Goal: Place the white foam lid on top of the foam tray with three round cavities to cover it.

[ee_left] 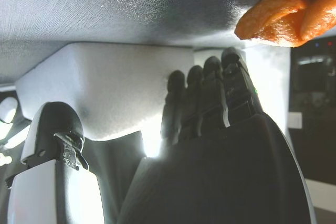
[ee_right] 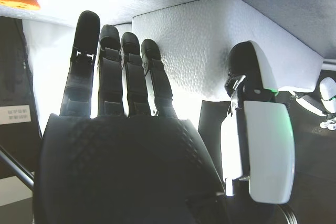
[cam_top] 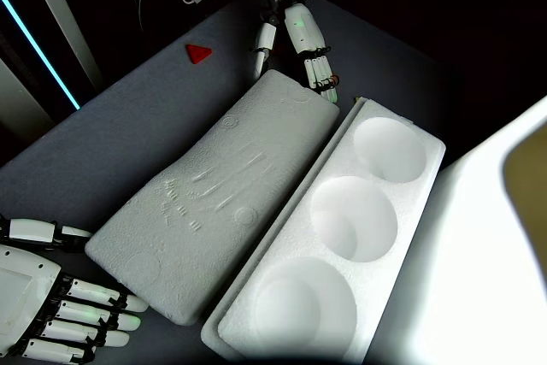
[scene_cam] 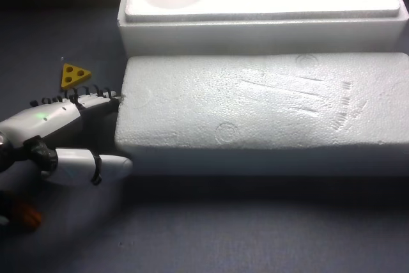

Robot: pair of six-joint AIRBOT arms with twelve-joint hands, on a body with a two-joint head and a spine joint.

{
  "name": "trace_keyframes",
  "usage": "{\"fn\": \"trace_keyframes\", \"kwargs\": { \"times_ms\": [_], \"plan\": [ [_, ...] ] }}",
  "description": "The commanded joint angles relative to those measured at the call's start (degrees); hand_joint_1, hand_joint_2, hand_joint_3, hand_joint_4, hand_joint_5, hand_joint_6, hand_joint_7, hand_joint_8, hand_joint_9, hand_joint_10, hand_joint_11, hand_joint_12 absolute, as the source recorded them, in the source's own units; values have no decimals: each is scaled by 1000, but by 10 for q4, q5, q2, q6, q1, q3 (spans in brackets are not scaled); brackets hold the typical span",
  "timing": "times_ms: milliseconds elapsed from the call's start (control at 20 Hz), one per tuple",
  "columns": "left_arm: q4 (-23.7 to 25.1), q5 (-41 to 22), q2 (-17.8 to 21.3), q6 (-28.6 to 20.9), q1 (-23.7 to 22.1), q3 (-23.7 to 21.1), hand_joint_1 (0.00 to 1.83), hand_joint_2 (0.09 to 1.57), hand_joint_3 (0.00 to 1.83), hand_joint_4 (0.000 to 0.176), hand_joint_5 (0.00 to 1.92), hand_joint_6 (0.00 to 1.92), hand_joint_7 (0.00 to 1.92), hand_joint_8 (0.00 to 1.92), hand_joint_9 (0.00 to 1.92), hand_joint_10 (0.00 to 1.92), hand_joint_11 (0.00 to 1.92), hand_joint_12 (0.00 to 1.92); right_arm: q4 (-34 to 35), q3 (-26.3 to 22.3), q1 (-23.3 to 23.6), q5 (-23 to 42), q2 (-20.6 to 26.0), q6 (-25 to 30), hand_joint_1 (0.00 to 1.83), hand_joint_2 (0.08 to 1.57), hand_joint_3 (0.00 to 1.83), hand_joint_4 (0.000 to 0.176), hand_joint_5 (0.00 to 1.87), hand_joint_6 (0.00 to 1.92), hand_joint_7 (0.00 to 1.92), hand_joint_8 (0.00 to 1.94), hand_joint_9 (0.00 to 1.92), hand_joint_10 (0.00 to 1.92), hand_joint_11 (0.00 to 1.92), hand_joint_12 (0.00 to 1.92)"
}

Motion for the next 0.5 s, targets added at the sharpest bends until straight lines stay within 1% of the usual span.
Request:
{"fn": "trace_keyframes", "kwargs": {
  "times_ms": [0,100,150,250,400,450],
  "plan": [
    [2,-66,-7,-12,-5,0,480,1075,2,0,187,11,73,10,12,5,0,0,-5,4,6,65,4,4,473,1171,1,0,210,4,195,5,214,46,0,1444],
    [2,-66,-7,-12,-5,0,444,1088,7,0,210,19,90,15,33,13,0,0,-5,4,6,65,4,4,463,1175,2,0,223,8,207,7,225,50,0,1474],
    [2,-66,-7,-12,-5,0,395,1125,20,0,248,31,119,22,63,23,1,0,-5,4,6,65,4,4,494,1175,1,0,264,24,236,17,242,58,0,1478],
    [2,-66,-7,-12,-5,1,376,1169,13,0,290,23,150,9,85,16,0,0,-5,4,5,65,4,4,478,1190,5,0,313,38,270,22,274,76,0,1506],
    [2,-66,-9,-13,-5,1,375,1212,1,0,316,16,174,3,112,12,19,31,-5,4,5,66,4,5,516,1223,11,0,332,40,267,11,259,72,0,1482],
    [2,-66,-9,-13,-5,1,378,1223,2,0,324,16,174,0,112,9,19,37,-5,4,5,66,4,5,508,1229,9,0,346,41,288,15,285,85,0,1527]
  ]
}}
